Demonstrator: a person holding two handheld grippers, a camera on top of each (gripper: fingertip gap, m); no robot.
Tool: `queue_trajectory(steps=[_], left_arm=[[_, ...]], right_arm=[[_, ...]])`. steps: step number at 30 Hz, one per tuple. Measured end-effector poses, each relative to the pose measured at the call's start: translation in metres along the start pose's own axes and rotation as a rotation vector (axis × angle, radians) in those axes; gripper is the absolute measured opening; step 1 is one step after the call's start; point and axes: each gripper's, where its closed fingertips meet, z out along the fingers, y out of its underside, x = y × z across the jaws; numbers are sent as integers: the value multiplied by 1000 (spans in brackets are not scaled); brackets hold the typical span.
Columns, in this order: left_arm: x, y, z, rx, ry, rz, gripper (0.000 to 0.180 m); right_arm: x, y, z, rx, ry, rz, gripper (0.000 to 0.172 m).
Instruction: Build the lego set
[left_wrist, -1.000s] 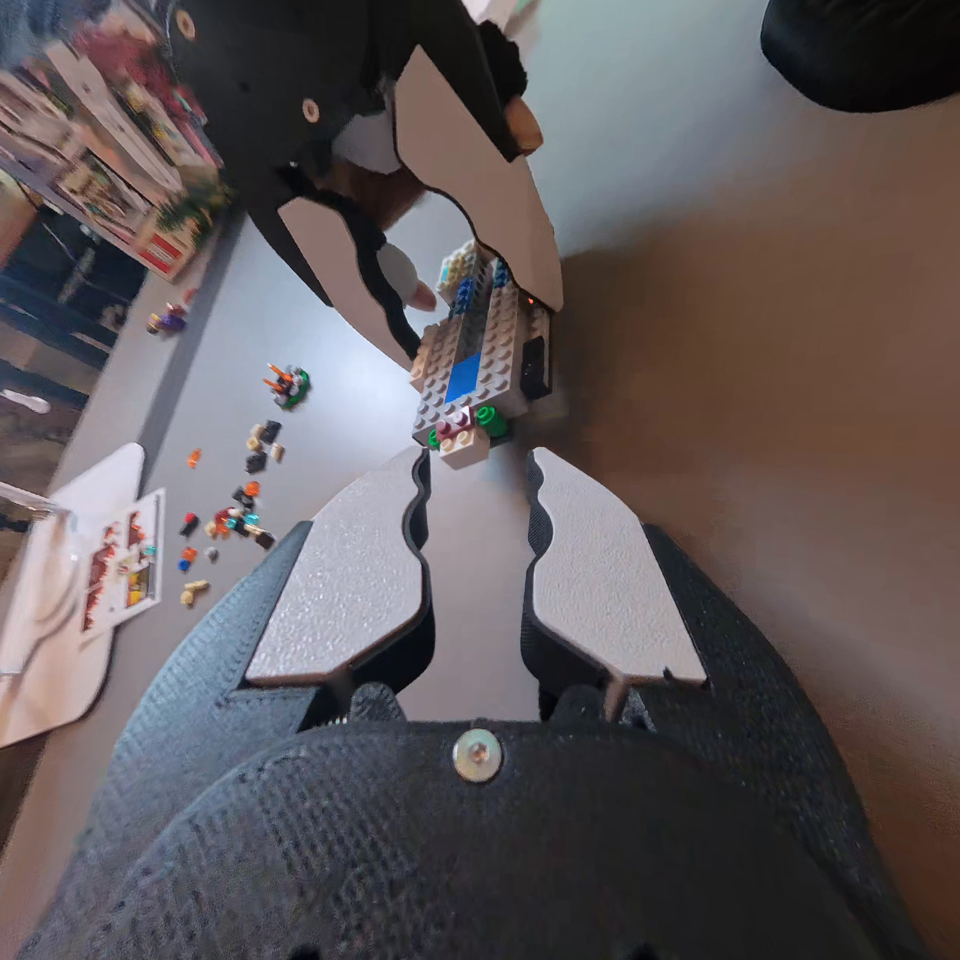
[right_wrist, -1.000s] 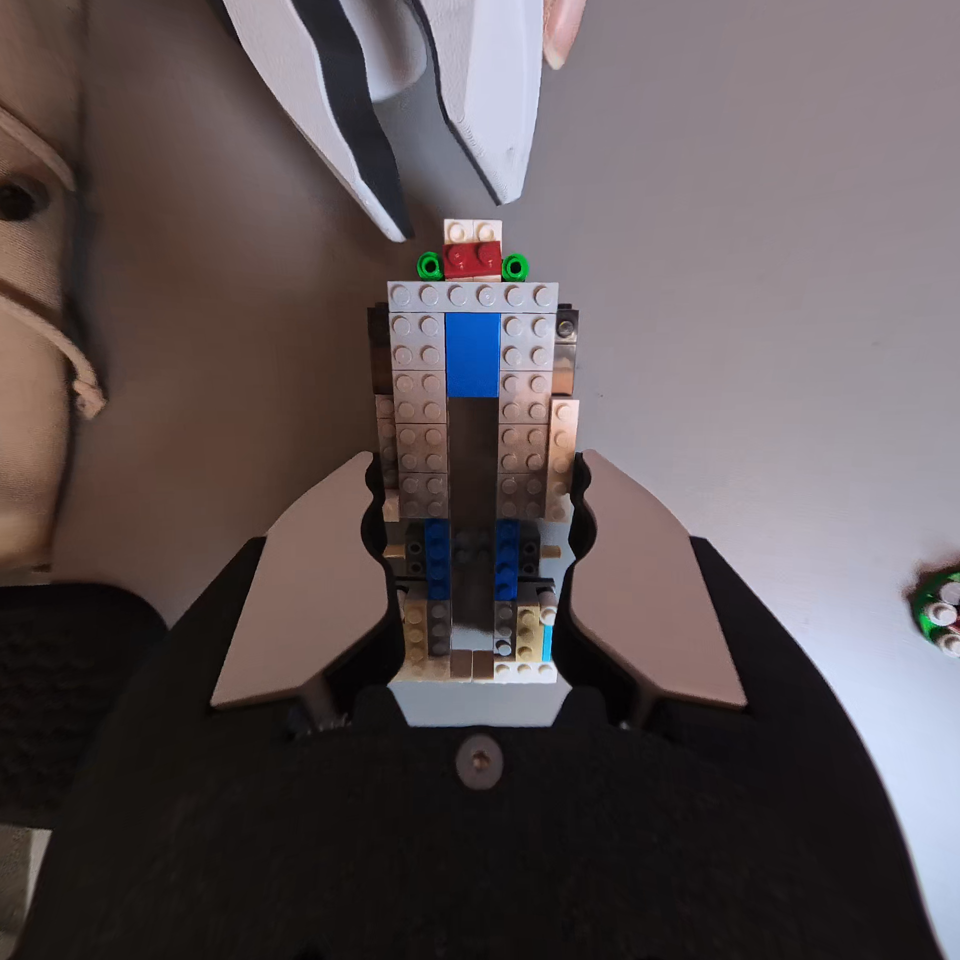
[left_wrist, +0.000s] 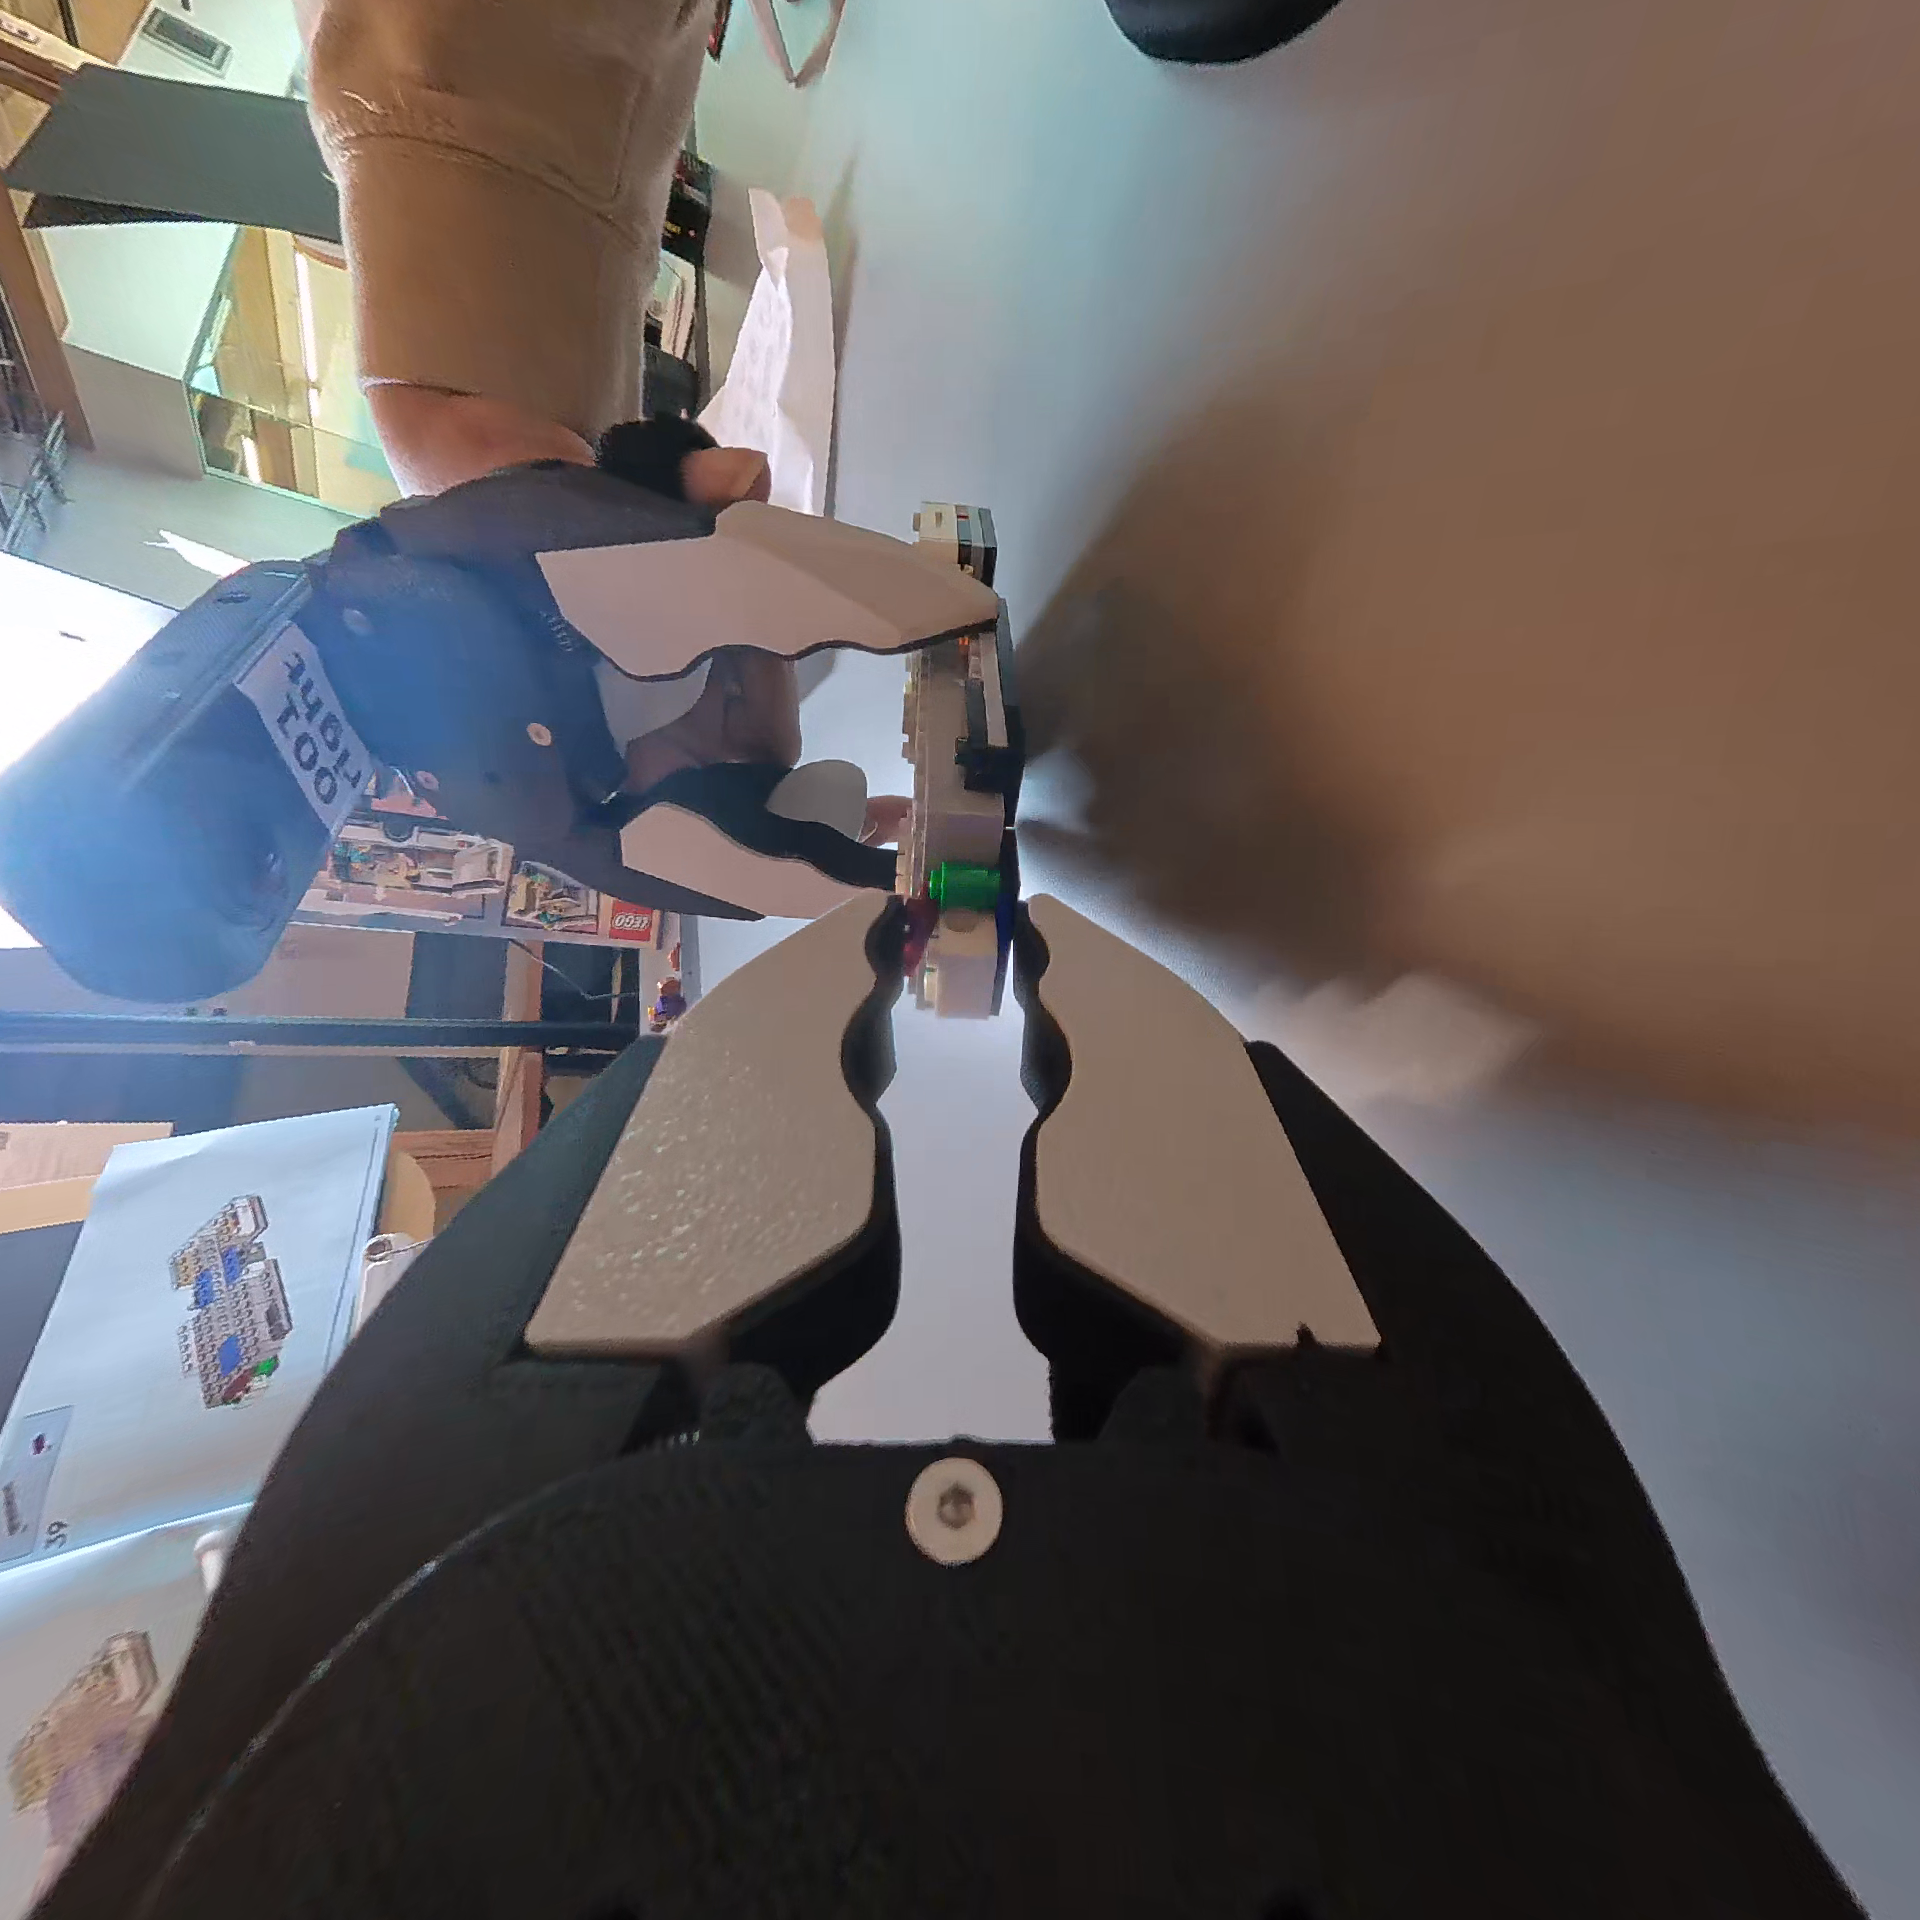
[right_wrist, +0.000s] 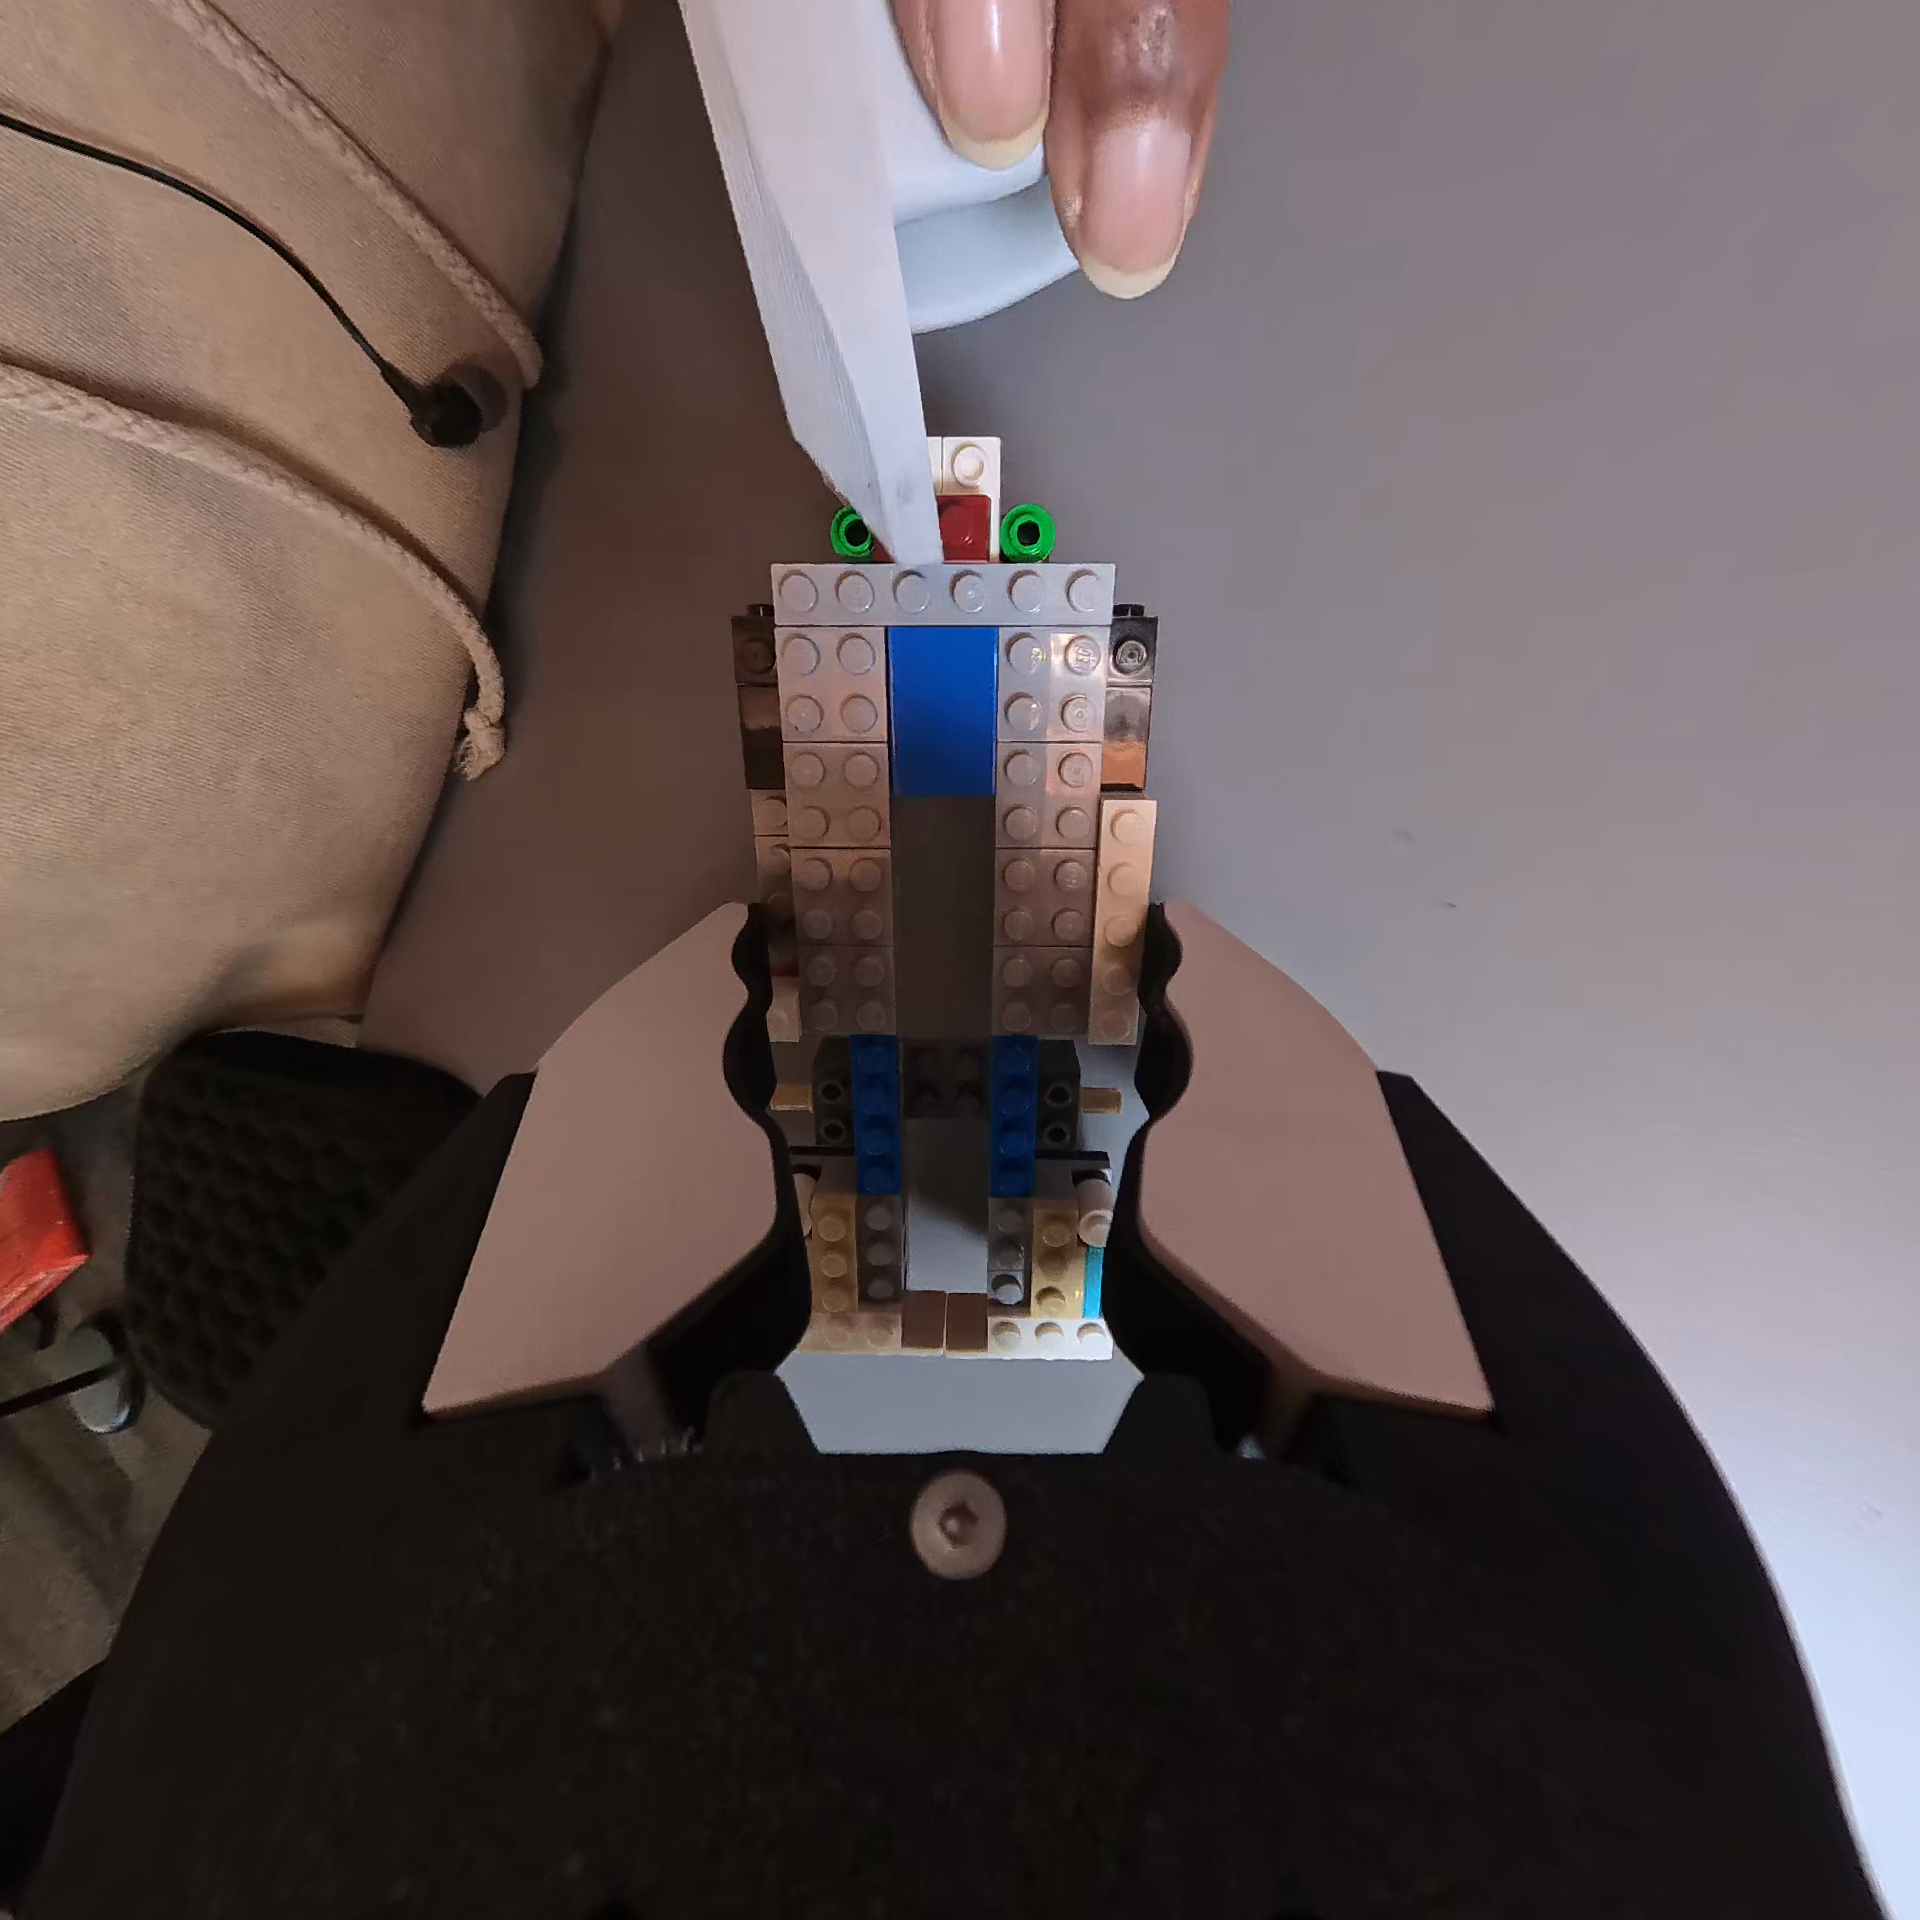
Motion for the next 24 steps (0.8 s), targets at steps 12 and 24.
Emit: queue_trajectory(steps=[12,24], left_arm=[[5,-4,-2,0,103,-137,20],[0,-1,-2,40,22,-156,39]], right_arm=[[-7,-1,4,42,-54,8,69],[-4,0,0,106,-52,61,69]])
